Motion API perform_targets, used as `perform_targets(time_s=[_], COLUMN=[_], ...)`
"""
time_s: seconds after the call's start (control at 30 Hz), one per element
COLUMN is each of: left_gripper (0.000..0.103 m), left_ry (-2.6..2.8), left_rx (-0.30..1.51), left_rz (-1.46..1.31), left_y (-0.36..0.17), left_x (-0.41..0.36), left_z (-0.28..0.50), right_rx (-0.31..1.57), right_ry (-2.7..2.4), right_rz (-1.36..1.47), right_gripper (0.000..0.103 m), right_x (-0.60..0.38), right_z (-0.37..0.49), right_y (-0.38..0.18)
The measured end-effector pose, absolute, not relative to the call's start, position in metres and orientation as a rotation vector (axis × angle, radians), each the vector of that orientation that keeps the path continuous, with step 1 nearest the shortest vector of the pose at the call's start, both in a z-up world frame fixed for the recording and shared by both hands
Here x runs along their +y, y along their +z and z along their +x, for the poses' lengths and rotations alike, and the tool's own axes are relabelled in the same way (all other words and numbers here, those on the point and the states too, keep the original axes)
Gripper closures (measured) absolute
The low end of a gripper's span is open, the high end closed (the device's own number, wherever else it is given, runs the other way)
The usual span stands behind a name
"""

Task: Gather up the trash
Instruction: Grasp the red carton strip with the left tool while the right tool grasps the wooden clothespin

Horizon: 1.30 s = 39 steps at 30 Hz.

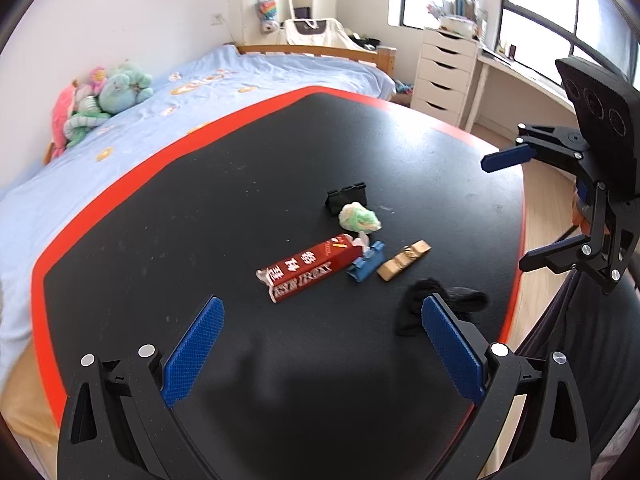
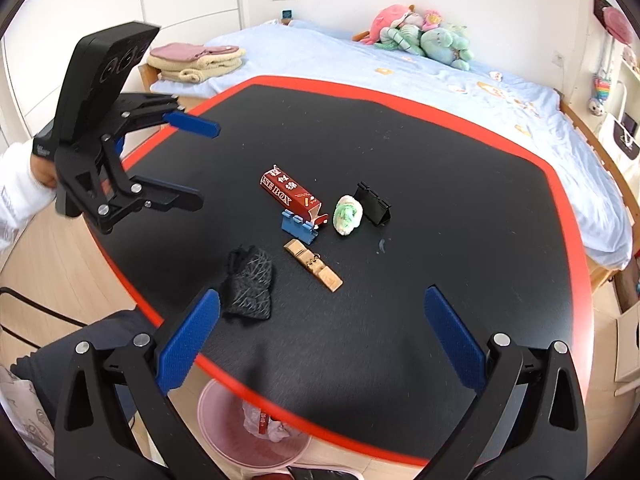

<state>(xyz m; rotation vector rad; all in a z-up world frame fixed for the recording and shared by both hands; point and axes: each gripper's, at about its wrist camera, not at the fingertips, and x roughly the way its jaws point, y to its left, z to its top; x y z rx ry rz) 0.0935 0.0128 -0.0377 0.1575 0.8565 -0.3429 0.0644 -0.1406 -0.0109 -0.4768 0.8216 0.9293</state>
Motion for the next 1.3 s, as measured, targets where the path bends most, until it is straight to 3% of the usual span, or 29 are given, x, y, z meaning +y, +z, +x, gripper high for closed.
perform_targets(time_s=[0.2, 0.63, 0.7, 0.87, 1.13, 1.3], left_gripper=[0.008, 0.008, 0.020, 0.036, 0.072, 0.085], left_ry=[-0.426, -0.567, -0.584, -0.602, -0.586, -0.576], left_rx=[0.872, 0.860, 0.882, 0.887, 0.898, 0.913], left_rz=[0.188, 0.259, 0.256, 0.295, 0.287, 0.254], left_y=[-0.056, -0.081, -0.083, -0.084, -0.079, -0.078], left_x=[0.022, 0.026, 0.026, 0.021, 0.019, 0.017], left_z=[0.118, 0.150, 0.152, 0.149, 0.137, 0.132], right_rx=[0.845, 0.853, 0.848, 0.837, 0.845, 0.857], right_ry=[0.956, 1.033, 1.042, 1.069, 1.088, 1.071], right_rz=[-0.505, -0.564, -0.573, -0.563, -0.584, -0.573], right_gripper=[0.005, 0.035, 0.039, 0.050, 0.087, 0.090], right_x=[-0.127, -0.105, -0.104, -0.103, -0.097, -0.097], right_z=[0.084, 0.110, 0.110, 0.108, 0.097, 0.091], right_y=[-0.031, -0.063, -0.066, -0.068, -0.065, -0.065])
